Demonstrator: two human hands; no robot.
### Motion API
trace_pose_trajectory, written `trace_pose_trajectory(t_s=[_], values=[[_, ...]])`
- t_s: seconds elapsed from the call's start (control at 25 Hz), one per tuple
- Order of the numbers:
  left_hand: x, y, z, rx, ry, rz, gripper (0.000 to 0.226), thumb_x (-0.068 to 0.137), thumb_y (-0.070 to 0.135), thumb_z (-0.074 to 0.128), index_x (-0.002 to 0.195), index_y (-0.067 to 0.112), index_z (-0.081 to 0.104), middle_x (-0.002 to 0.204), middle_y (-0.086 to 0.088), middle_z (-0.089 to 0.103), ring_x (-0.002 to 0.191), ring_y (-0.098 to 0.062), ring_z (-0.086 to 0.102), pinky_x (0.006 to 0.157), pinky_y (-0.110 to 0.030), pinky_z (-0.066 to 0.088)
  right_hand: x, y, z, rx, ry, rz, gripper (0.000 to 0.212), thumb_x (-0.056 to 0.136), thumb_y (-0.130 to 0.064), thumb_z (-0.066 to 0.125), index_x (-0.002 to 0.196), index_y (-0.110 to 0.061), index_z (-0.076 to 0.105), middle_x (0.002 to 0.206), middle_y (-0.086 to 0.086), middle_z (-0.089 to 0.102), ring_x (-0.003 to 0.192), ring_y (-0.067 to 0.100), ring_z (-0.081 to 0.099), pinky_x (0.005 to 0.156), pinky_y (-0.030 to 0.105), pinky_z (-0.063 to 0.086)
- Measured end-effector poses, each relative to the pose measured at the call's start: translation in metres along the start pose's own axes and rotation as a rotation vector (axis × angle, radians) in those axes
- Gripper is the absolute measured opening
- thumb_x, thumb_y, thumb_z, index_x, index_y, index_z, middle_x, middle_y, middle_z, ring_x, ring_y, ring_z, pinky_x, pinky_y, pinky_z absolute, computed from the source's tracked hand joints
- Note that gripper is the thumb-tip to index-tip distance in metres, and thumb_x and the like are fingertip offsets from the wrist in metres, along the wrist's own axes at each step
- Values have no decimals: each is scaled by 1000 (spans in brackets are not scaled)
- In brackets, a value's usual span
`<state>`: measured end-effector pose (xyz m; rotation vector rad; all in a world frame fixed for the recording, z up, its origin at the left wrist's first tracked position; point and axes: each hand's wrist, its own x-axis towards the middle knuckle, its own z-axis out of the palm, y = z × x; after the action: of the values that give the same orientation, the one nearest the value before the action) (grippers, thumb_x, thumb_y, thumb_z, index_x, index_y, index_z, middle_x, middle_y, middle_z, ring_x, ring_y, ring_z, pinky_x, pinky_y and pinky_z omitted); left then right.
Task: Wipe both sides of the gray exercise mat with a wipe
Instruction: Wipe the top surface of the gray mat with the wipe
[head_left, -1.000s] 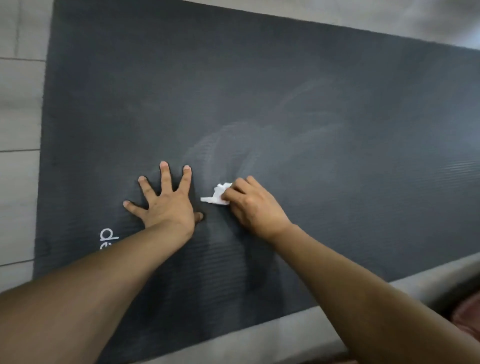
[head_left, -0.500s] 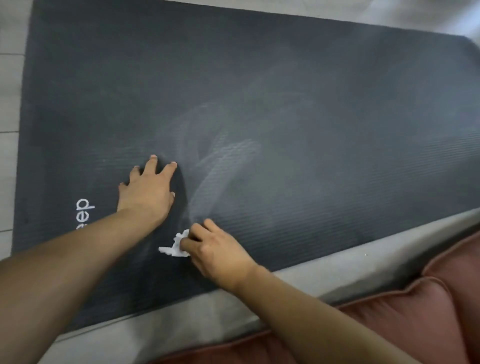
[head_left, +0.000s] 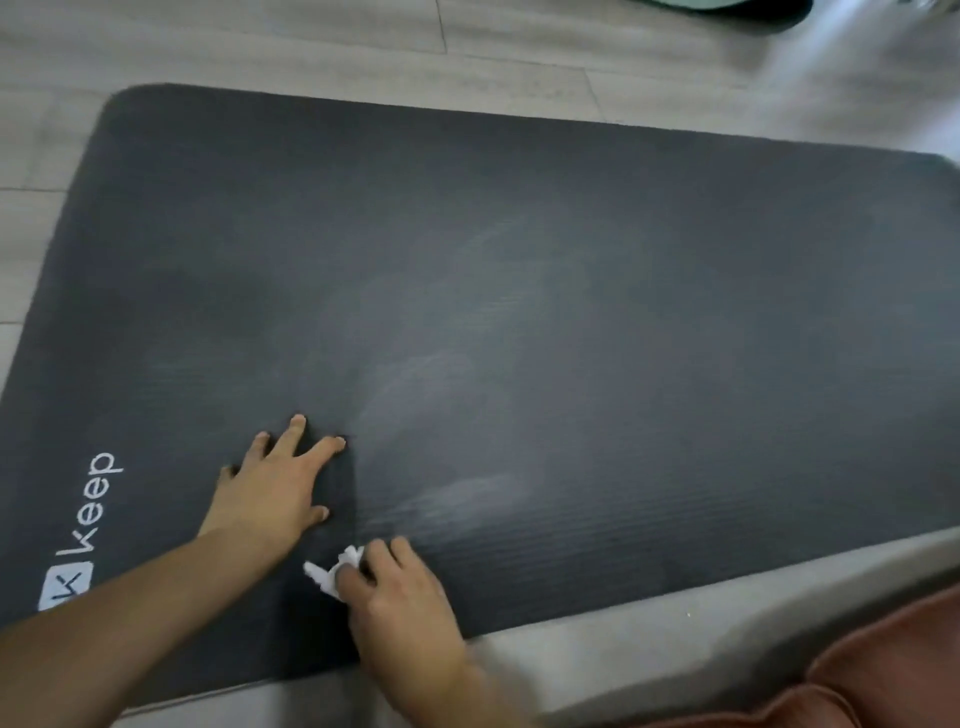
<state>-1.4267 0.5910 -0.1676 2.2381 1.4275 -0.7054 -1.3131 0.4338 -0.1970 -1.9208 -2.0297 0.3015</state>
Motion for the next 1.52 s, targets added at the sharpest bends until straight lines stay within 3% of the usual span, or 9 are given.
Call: trace_pose_trajectory(t_s=[0.16,0.44,0.52,0.68,0.88,0.96,1.16,1.36,1.52], values=[[27,48,-39,4,166,-72,44,94,45,58,131,24,46,135,-7,36,122,-36,46,96,-49,50,13,64,-22,-77,13,-251,18,82,-21,52,98,-20,62,88,0,53,76,20,49,62,30,45],[117,134,-53,42,454,166,47,104,32,42,150,27,35,161,-4,26,147,-32,28,117,-50,29,35,273,-97,-94,320,626,18,77,0,65,91,-12,64,88,10,53,82,32,49,73,44,49],[144,148,-54,21,500,189,49,104,26,40,153,24,35,163,-4,27,150,-33,26,122,-48,22,53,254,-84,-89,312,474,20,76,0,65,91,-14,64,88,6,53,80,28,48,71,41,48],[199,155,-68,-64,605,161,49,104,27,41,153,22,40,163,-6,33,150,-34,28,123,-50,22,96,247,-69,-101,80,-208,13,85,-9,58,94,-17,61,91,-1,53,80,19,47,67,32,47],[270,174,-120,-56,611,189,53,105,36,37,157,27,32,166,-4,25,154,-31,20,124,-51,16,185,354,-97,-73,295,367,21,80,0,65,89,-19,62,84,-5,46,75,14,35,63,26,36],[302,178,-142,-73,592,148,57,105,42,29,160,32,21,169,-2,15,156,-29,12,125,-52,10,207,361,-94,-78,323,428,20,80,1,66,83,-18,60,83,-6,47,74,15,37,61,25,35],[336,176,-150,-45,596,99,67,95,54,4,161,43,5,171,5,5,158,-23,1,126,-54,-4,270,382,-94,-66,399,330,15,83,0,64,89,-15,62,89,-3,53,81,18,45,68,26,39],[336,174,-152,8,591,106,61,101,50,19,161,38,19,168,1,22,156,-29,19,124,-60,12,400,406,-86,-31,439,333,11,86,-4,58,89,-11,66,91,4,57,85,24,48,72,33,43],[337,173,-152,26,593,127,61,101,47,26,161,34,24,167,-2,25,154,-32,22,121,-63,16,464,432,-82,-189,321,13,12,82,-3,60,85,-13,66,86,5,59,80,27,51,64,37,45]])
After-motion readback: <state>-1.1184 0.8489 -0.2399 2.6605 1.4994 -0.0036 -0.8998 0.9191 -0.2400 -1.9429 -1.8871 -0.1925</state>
